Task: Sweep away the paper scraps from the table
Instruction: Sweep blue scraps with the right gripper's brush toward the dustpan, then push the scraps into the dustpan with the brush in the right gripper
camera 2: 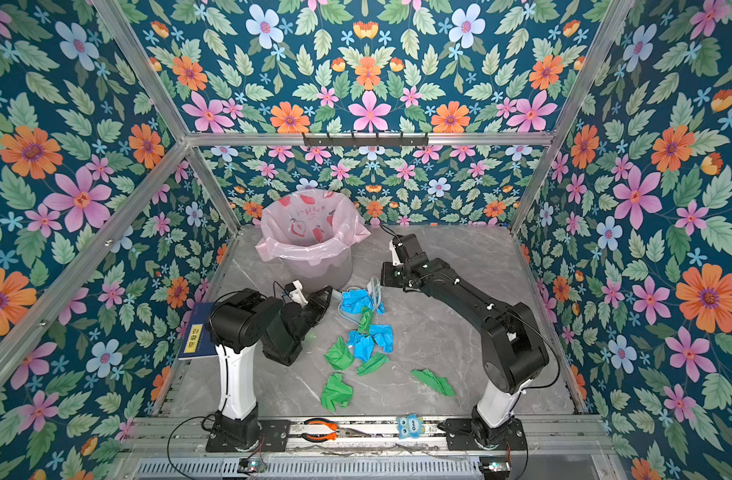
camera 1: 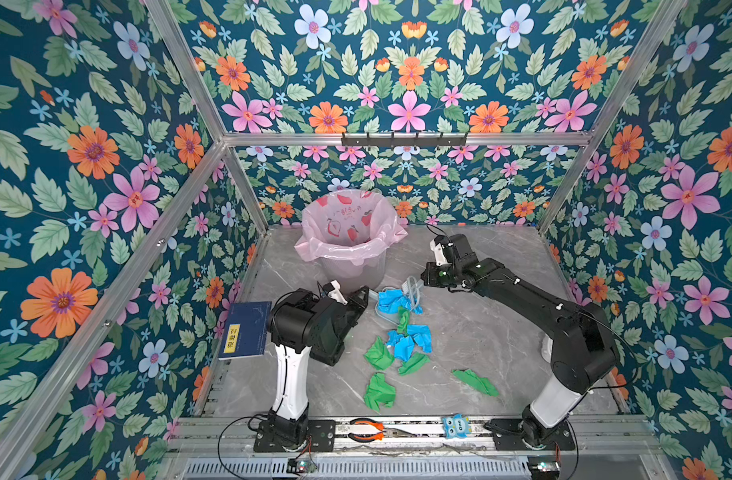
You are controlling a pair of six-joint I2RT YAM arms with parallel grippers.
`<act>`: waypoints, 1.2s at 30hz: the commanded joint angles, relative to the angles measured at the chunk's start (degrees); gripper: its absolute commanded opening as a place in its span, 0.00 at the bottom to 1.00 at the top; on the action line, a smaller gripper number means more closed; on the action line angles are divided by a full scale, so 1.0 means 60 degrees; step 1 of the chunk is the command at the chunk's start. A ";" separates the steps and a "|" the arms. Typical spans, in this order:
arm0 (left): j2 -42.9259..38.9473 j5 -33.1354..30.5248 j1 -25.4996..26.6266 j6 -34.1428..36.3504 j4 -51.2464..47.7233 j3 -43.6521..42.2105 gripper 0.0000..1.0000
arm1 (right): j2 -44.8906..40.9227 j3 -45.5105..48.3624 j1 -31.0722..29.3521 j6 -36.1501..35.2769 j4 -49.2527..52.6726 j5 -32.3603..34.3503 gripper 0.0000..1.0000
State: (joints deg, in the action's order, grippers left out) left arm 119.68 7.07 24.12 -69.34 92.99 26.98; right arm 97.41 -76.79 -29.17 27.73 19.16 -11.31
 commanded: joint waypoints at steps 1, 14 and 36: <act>0.0068 0.0211 0.0011 -0.0273 0.0512 0.0069 0.00 | -0.0222 -0.0300 -0.0069 0.0081 0.0149 0.0061 0.00; 0.0458 0.0358 0.0006 -0.0616 0.0527 0.0483 0.00 | -0.0810 -0.0507 -0.0105 0.0330 0.0395 -0.0465 0.00; 0.0648 0.0525 -0.0004 -0.0733 0.0527 0.0690 0.00 | 0.0693 -0.1625 -0.0133 0.0339 -0.0262 -0.0301 0.00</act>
State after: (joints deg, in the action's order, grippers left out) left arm 123.87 9.50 24.12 -74.37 92.97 31.29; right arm 100.29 -85.36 -29.89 29.78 18.11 -12.82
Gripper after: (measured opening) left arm 0.129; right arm 0.070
